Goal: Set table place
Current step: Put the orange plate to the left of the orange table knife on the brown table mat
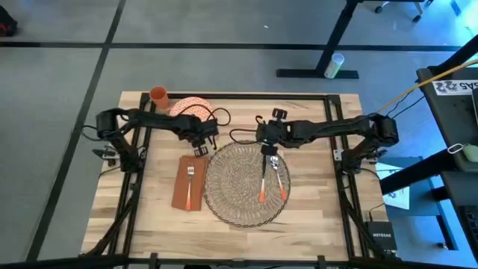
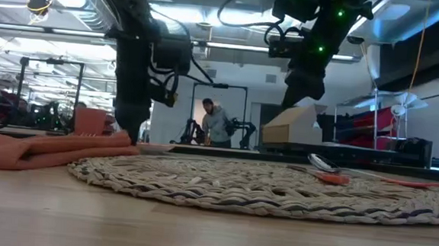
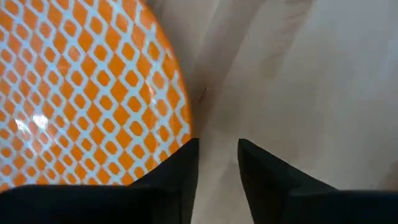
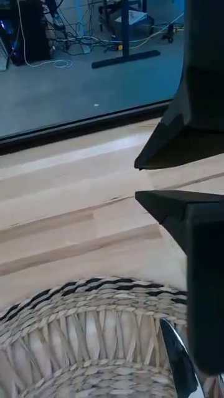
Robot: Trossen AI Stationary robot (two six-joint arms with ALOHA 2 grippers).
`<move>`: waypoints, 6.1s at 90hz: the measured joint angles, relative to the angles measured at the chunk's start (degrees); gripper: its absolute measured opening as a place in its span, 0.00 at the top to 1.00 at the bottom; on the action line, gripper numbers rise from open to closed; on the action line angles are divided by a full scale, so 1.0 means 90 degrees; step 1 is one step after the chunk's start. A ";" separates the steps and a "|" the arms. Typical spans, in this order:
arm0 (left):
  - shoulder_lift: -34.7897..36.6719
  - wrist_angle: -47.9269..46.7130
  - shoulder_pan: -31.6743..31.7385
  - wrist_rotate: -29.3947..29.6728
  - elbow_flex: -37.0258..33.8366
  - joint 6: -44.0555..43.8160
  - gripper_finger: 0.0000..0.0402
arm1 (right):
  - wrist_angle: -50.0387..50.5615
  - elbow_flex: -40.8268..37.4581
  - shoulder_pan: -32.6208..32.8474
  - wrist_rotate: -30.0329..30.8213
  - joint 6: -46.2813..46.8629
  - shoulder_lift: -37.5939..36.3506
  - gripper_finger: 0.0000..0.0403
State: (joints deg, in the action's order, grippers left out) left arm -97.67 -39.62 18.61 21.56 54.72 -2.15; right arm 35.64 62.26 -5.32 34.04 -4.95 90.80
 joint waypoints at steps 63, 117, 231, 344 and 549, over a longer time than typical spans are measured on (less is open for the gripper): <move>-0.0357 0.0048 0.0312 0.0330 0.0002 0.0600 0.86 | -0.0022 -0.0002 0.0005 0.0102 0.0007 0.0000 0.87; -0.0374 -0.0440 -0.0616 0.1176 -0.0017 0.0000 1.00 | -0.0017 -0.0002 0.0005 0.0104 -0.0148 0.0000 0.87; -0.0353 -0.0541 -0.0350 0.1387 0.0000 -0.0709 0.69 | 0.0011 -0.0005 0.0005 -0.0019 -0.0338 0.0000 0.87; -0.0352 -0.0686 0.0024 0.1406 0.0000 -0.0424 0.87 | 0.0058 -0.0005 0.0005 -0.0070 -0.0342 0.0000 0.87; 0.0008 -0.1419 -0.3658 0.1722 0.2336 -0.0848 1.00 | 0.2059 -0.0007 0.0005 0.0270 0.0030 -0.2477 1.00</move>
State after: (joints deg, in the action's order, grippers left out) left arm -97.60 -52.40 -14.31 37.06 75.75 -9.78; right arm 54.17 62.19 -5.28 36.47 -4.68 68.51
